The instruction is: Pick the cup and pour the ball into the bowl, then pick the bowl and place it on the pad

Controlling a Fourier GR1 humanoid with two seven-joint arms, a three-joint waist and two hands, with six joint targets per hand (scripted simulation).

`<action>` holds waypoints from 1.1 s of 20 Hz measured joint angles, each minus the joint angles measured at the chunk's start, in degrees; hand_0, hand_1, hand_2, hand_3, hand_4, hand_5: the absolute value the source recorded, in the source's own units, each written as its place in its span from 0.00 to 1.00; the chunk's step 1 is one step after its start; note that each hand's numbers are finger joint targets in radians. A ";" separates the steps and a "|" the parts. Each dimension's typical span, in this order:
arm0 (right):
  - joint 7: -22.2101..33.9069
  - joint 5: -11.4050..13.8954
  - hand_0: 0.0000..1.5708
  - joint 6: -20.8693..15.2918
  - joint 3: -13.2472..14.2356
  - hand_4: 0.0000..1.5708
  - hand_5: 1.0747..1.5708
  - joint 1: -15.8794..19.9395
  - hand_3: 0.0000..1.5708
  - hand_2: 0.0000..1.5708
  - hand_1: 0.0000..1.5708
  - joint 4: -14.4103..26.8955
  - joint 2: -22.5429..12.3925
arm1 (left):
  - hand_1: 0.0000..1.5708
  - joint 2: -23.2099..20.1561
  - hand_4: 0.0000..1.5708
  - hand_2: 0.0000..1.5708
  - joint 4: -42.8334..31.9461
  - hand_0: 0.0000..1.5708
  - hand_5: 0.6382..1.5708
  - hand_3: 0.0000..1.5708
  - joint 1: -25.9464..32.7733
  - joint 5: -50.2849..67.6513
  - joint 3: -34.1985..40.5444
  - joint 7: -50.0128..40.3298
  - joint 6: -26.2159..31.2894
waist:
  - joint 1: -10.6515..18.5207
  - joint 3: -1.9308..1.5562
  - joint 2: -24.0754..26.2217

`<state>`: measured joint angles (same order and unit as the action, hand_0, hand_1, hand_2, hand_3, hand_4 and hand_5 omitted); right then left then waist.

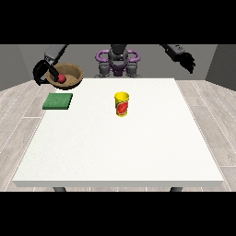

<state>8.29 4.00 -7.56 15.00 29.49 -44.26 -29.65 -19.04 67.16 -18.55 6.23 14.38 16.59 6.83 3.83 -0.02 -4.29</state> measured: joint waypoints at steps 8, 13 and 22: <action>-7.90 -1.95 1.00 -1.20 3.84 0.49 0.99 -1.60 0.00 1.00 1.00 1.16 -1.05 | 0.00 -14.05 0.77 0.00 -6.57 0.00 0.99 0.00 -1.73 9.69 12.21 3.27 11.97 | 1.70 0.00 -6.15; -9.51 -3.29 1.00 -1.90 5.93 0.00 0.98 0.33 0.45 1.00 1.00 2.94 -1.80 | 0.00 -18.31 0.76 0.00 -10.68 0.00 0.99 0.00 -2.78 11.25 15.19 6.04 15.14 | 1.28 0.01 -8.86; -10.25 -4.17 0.00 -1.00 9.00 0.00 0.68 3.32 0.28 0.23 0.00 10.66 -6.88 | 0.00 -19.12 0.75 0.00 -9.17 0.00 0.98 0.00 -2.65 12.36 15.63 6.61 15.99 | 2.64 -0.01 -11.72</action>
<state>-1.96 -0.17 -8.56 24.00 32.81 -33.60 -36.53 -38.17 58.00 -21.20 18.59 30.01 23.20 22.82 6.47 -0.03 -16.01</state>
